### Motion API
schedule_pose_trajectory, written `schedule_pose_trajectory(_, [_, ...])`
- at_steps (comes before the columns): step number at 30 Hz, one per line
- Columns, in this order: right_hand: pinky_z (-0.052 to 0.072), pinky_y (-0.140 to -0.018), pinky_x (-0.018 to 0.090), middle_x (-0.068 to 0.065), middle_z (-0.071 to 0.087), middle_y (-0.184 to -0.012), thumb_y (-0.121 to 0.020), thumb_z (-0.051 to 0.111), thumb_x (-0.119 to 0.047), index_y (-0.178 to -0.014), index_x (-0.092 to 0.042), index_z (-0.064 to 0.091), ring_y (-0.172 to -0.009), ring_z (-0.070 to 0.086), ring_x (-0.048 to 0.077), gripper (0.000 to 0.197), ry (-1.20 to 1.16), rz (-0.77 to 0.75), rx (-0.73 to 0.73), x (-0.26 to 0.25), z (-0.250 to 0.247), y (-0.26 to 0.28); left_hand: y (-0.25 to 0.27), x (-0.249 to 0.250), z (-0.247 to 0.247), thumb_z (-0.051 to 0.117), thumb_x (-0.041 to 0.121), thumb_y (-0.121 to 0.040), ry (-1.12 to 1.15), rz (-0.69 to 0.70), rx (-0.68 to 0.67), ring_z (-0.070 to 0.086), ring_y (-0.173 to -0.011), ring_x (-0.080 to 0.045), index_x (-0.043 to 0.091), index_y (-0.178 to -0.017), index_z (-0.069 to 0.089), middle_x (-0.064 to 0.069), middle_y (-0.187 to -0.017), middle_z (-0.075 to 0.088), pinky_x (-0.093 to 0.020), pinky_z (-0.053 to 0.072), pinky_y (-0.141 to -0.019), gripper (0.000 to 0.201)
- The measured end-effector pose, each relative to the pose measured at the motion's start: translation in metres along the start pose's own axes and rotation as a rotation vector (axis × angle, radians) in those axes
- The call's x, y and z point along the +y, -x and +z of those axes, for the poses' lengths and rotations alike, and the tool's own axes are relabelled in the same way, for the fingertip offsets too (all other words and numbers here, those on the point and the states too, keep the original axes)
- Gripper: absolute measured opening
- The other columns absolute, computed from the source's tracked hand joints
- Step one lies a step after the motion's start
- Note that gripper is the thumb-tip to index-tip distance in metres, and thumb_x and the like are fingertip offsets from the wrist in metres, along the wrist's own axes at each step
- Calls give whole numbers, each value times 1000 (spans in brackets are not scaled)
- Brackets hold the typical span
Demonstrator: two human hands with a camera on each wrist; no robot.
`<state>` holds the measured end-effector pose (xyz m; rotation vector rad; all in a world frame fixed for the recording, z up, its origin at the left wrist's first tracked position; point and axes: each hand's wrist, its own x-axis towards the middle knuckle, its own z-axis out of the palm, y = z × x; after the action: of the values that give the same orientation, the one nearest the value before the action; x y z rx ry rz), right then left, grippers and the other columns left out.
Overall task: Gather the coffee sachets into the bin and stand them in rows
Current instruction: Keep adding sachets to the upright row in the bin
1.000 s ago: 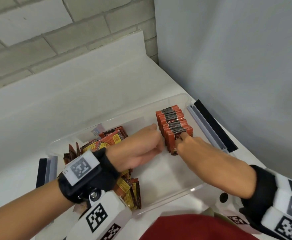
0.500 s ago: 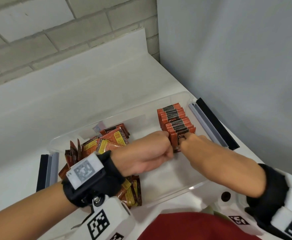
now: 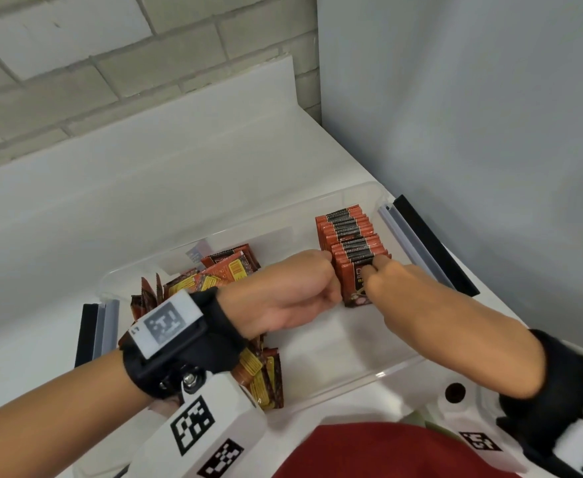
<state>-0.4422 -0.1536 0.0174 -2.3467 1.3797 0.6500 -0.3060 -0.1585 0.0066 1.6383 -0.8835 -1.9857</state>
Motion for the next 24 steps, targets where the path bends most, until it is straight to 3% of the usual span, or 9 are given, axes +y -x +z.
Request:
schedule_pose_trajectory(3, [19, -48, 14, 13, 48, -127, -98, 44, -3, -132, -7, 44, -84, 37, 18, 34, -19, -9, 7, 0, 1, 1, 5, 1, -6, 25, -26, -83, 5, -1, 28, 40, -70, -13, 13, -74, 47, -3, -66, 48, -18, 34, -66, 46])
schedule_pose_trajectory(5, [18, -48, 12, 11, 48, -125, -98, 43, -2, -131, -8, 44, -84, 35, 18, 33, -35, -22, 1, 1, -3, 6, 10, 4, -13, 28, -25, -84, 17, 4, 52, 37, -85, -17, 16, -78, 44, -3, -74, 38, -22, 34, -72, 44])
schedule_pose_trajectory(7, [19, -48, 12, 10, 48, -121, -98, 43, -2, -130, -8, 45, -83, 35, 18, 33, -53, -49, 12, 1, -5, 12, 16, 7, -25, 29, -23, -87, 4, 30, 61, 39, -93, -17, 14, -111, 51, -3, -85, 40, -24, 37, -77, 49])
schedule_pose_trajectory(9, [21, -49, 11, 7, 46, -109, -98, 43, -2, -129, -7, 46, -82, 35, 18, 32, -74, -62, 32, 3, -6, 14, 28, 12, -38, 35, -21, -89, -85, 74, 68, 46, -123, -15, 10, -146, 31, -8, -128, 52, -26, 40, -96, 65])
schedule_pose_trajectory(11, [24, -50, 11, 2, 43, -99, -98, 44, -3, -123, -9, 51, -82, 40, 18, 27, -94, -95, 55, 3, -7, 13, 45, 20, -50, 41, -15, -92, -260, 116, 32, 40, -136, -12, 13, -149, 31, -5, -152, 36, -25, 37, -107, 64])
schedule_pose_trajectory(13, [37, -59, 12, 0, 54, -104, -99, 45, -10, -112, -13, 55, -85, 51, 18, 16, -151, -158, 106, -1, -8, 12, 61, 25, -64, 47, -4, -96, -504, 162, -19, 47, -128, 1, 25, -141, 44, 10, -147, 44, -19, 39, -105, 54])
schedule_pose_trajectory(15, [49, -74, 24, 2, 60, -105, -100, 47, -21, -107, -15, 57, -91, 58, 17, 14, -245, -223, 138, -8, -9, 11, 72, 28, -79, 54, 10, -96, -732, 204, -21, 52, -118, 10, 39, -129, 54, 20, -134, 55, -16, 40, -100, 44])
schedule_pose_trajectory(18, [52, -84, 30, -4, 61, -105, -98, 52, -32, -113, -20, 57, -91, 61, 12, 20, -385, -288, 114, -23, -8, 7, 85, 27, -99, 62, 29, -91, -1021, 233, 22, 57, -106, 10, 48, -119, 57, 19, -116, 62, -15, 44, -94, 34])
schedule_pose_trajectory(24, [51, -91, 29, -16, 53, -104, -93, 58, -39, -122, -34, 49, -96, 60, 2, 31, -622, -346, -10, -45, -13, 5, 99, 7, -127, 71, 44, -80, -1313, 169, 11, 44, -99, 18, 57, -108, 44, 38, -114, 37, -9, 44, -79, 41])
